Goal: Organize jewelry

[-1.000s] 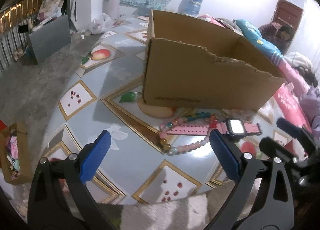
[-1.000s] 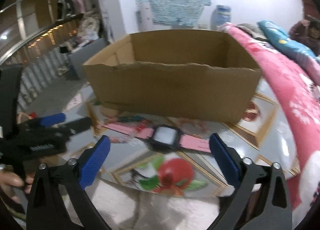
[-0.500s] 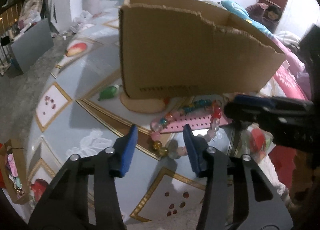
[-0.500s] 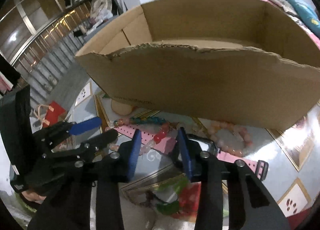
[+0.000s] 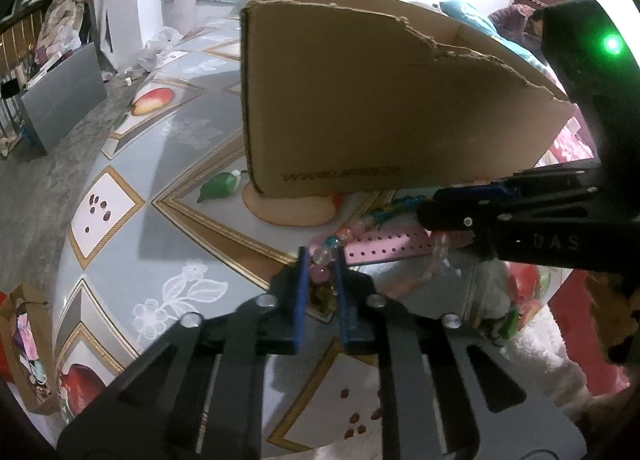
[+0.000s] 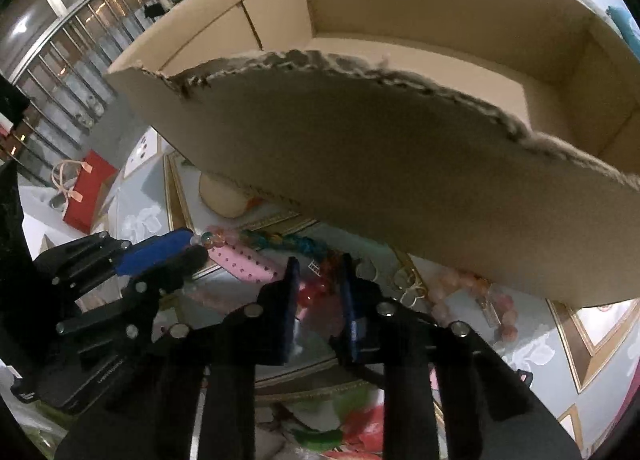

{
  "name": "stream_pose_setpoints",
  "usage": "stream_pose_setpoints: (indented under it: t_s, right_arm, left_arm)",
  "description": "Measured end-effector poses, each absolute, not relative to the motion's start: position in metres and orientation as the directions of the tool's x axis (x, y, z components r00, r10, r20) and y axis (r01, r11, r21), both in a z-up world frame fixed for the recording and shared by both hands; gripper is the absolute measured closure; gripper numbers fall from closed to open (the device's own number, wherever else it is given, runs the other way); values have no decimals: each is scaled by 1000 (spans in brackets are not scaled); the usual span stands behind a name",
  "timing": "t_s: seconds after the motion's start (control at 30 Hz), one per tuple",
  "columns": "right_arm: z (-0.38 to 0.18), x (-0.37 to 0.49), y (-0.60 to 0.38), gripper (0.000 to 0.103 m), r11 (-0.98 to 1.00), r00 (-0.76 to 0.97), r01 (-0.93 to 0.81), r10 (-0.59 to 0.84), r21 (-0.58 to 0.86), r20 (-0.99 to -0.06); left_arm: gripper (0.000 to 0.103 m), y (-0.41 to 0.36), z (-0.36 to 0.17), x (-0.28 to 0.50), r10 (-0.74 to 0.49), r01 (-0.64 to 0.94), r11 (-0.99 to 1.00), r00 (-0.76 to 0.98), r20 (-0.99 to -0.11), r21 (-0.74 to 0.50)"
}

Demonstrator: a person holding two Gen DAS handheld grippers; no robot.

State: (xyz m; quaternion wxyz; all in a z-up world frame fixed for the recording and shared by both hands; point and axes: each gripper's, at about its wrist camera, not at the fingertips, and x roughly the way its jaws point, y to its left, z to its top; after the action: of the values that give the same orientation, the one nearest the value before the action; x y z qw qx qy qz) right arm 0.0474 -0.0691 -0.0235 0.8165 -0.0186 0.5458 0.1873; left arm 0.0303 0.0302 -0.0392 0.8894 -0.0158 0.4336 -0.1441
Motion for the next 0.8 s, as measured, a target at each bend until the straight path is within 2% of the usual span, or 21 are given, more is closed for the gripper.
stream_pose_setpoints:
  t_s: [0.33,0.6,0.8]
  right_arm:
    - [-6,39,-78,93,931,391,-306,312,198,-866]
    - [28,22,-90,93,916,476,-335,366,220,-800]
    - [64,8,-103,93,898,530,-357,420,256,-737]
  left_arm:
    - [94,35,-28,23,-356,265,933,593,-722,-242]
    - [94,38,14,11,-404,300,915,646,-647,-272]
    - [94,33,58,5,-413,331,910,698,-585,-248]
